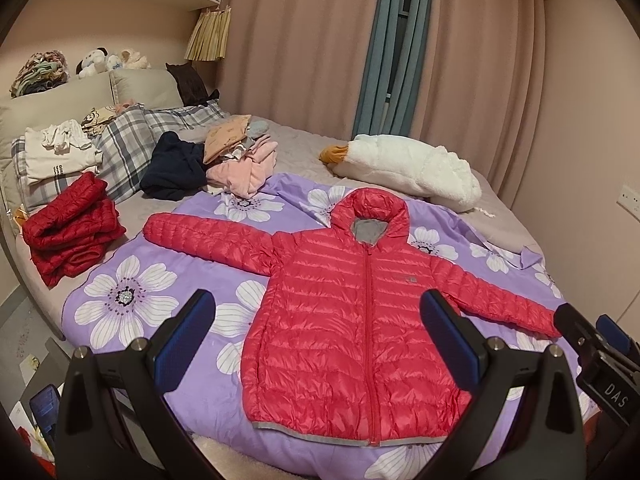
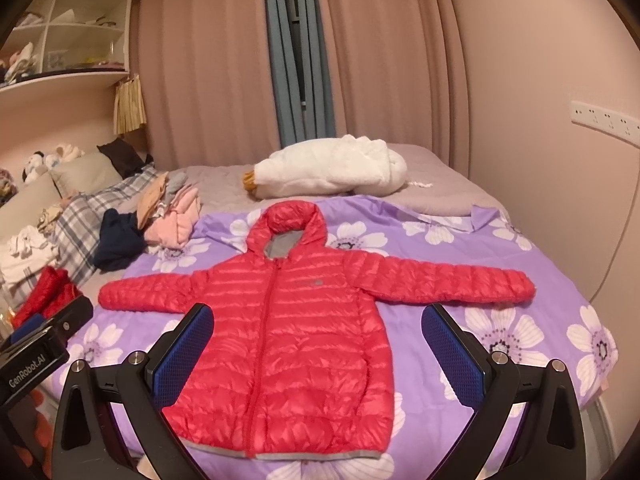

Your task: Fold large clothes

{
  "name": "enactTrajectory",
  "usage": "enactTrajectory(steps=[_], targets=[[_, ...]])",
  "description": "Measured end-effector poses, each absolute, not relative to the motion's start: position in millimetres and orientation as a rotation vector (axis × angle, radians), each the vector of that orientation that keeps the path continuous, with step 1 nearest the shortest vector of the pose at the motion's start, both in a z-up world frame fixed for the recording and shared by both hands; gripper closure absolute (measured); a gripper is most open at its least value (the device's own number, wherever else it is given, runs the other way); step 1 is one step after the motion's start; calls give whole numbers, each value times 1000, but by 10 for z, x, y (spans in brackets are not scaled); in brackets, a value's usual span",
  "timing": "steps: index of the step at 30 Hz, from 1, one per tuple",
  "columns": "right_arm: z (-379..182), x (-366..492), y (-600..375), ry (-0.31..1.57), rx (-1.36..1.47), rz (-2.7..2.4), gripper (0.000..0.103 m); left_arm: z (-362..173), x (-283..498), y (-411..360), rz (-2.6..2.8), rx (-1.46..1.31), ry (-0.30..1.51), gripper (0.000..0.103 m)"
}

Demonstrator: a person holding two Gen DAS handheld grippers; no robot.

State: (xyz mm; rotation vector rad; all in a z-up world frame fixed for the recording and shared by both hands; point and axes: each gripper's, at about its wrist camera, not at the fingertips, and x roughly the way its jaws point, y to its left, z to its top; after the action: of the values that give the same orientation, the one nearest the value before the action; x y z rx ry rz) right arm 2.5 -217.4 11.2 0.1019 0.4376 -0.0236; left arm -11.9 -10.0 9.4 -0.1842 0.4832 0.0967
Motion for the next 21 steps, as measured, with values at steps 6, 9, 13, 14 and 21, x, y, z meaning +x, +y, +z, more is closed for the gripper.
enactTrajectory(steps=[6, 9, 13, 14, 21], targets=[[126, -21, -2151, 415, 99, -13, 0, 97, -184, -89, 94, -194, 473, 1], [131, -52, -2156, 404, 109, -21, 0, 104, -202, -88, 93, -200, 467, 0], [120, -58, -2192, 402, 131, -29, 0, 97, -190, -90, 94, -204, 458, 0], [116, -53, -2202, 403, 134, -31, 0, 83, -162, -101, 87, -202, 461, 0], [52, 19, -2198, 413, 118, -52, 0, -21, -33, -127, 119, -163, 485, 0]])
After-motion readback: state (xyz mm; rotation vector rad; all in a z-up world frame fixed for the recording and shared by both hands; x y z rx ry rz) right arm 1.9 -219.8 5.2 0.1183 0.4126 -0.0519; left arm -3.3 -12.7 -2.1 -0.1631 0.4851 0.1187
